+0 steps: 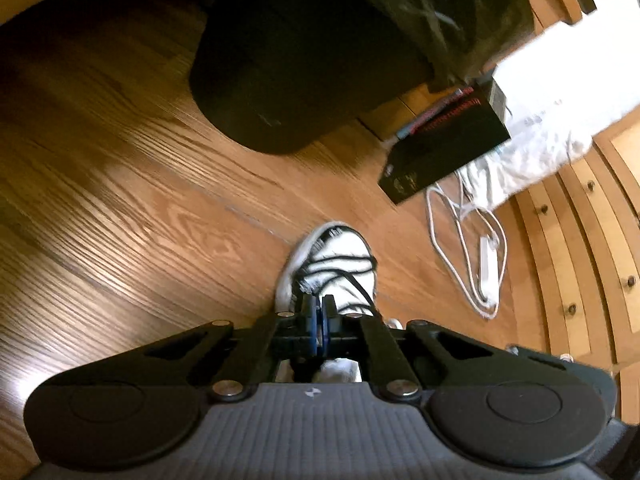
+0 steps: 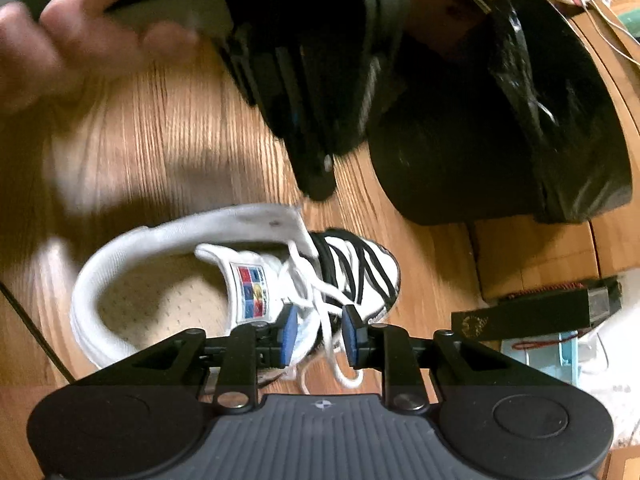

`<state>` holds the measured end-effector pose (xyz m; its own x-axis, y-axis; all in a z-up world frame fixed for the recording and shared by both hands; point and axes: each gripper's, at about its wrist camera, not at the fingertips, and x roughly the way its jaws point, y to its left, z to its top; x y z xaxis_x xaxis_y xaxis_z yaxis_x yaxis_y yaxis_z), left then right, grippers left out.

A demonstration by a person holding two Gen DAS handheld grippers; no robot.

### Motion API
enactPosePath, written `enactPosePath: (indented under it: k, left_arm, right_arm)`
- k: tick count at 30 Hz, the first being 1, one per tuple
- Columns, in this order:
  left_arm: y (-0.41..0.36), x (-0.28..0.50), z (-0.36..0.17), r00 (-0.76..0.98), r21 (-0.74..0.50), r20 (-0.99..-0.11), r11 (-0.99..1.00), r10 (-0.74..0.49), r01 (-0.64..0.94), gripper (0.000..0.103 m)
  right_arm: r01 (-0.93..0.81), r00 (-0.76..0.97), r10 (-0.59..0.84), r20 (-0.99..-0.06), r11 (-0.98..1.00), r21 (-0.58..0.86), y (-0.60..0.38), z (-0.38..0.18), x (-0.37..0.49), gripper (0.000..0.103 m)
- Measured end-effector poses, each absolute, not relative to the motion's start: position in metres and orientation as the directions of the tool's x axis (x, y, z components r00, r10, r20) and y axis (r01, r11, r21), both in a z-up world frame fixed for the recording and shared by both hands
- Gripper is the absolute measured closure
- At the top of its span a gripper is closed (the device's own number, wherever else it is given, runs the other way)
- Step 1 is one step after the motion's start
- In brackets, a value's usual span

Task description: Lace up shoes with both hands

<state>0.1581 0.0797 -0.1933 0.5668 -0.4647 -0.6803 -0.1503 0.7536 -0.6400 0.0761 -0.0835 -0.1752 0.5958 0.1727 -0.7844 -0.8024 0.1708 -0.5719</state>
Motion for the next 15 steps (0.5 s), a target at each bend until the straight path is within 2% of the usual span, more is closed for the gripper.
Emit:
enactPosePath:
  k: [6,15]
  left_arm:
    - [0.101,0.161,-0.170,0.654,-0.645,-0.640,0.745,-0.404,-0.171,0.100]
    - [0.116,0.162,-0.109,0.767,-0.623,-0.533,0.779,-0.357,-0.069,0.100]
  right_arm:
    - [-0.804,0.594,0.183,-0.783,0.179,-0.568,-0.087,-0.172,0.073,0.072]
    - [-0.819,0.566,0.191,-0.802,0.235,-0.523,-0.092,-0.166,0.081,0.070]
